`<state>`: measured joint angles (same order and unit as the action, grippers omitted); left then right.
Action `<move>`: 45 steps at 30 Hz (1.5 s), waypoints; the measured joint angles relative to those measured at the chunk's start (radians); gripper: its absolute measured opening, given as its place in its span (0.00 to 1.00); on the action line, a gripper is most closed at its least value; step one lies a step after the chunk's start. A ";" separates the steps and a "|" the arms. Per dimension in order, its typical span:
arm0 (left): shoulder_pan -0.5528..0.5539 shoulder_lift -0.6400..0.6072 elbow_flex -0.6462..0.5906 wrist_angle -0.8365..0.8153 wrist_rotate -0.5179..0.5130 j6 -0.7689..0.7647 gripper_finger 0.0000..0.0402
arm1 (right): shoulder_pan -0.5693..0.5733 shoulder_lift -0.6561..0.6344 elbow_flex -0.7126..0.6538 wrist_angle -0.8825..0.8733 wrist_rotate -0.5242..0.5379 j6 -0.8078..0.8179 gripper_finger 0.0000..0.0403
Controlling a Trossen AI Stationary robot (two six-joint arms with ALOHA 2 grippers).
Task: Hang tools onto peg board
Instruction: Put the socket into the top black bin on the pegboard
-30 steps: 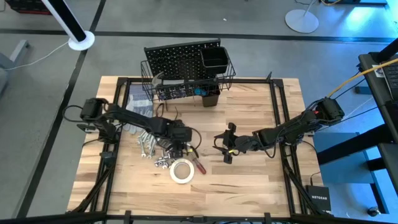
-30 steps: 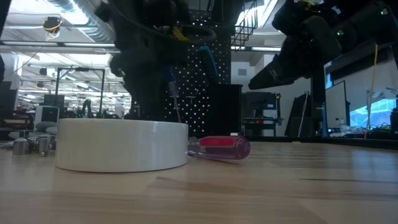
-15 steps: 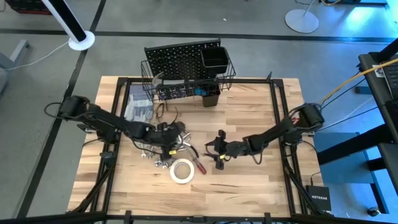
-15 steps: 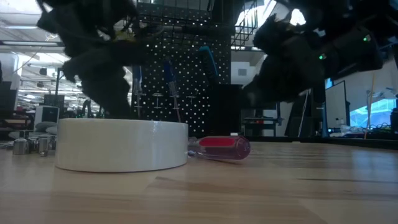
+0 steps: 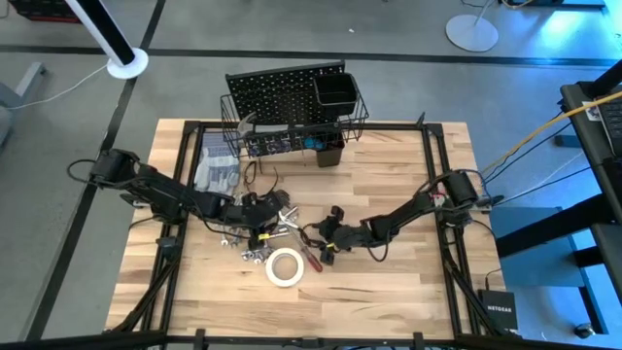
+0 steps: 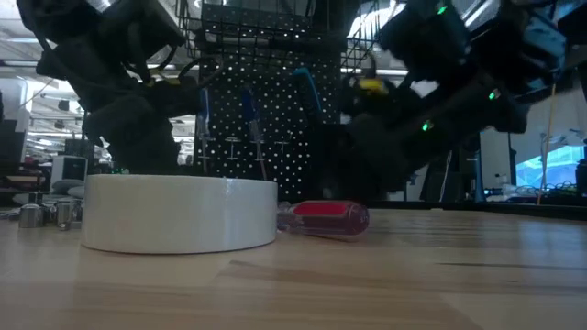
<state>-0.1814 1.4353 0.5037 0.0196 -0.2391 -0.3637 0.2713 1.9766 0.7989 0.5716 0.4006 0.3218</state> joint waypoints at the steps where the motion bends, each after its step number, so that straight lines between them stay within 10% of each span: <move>1: 0.000 0.000 0.000 0.000 0.007 -0.001 0.41 | -0.009 0.011 0.006 -0.014 -0.002 0.024 0.55; 45: 0.077 0.099 0.002 0.034 0.031 -0.016 0.38 | -0.036 0.085 0.139 -0.095 -0.062 0.111 0.55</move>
<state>-0.1048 1.5345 0.5056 0.0537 -0.2080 -0.3799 0.2356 2.0613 0.9379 0.4767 0.3389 0.4327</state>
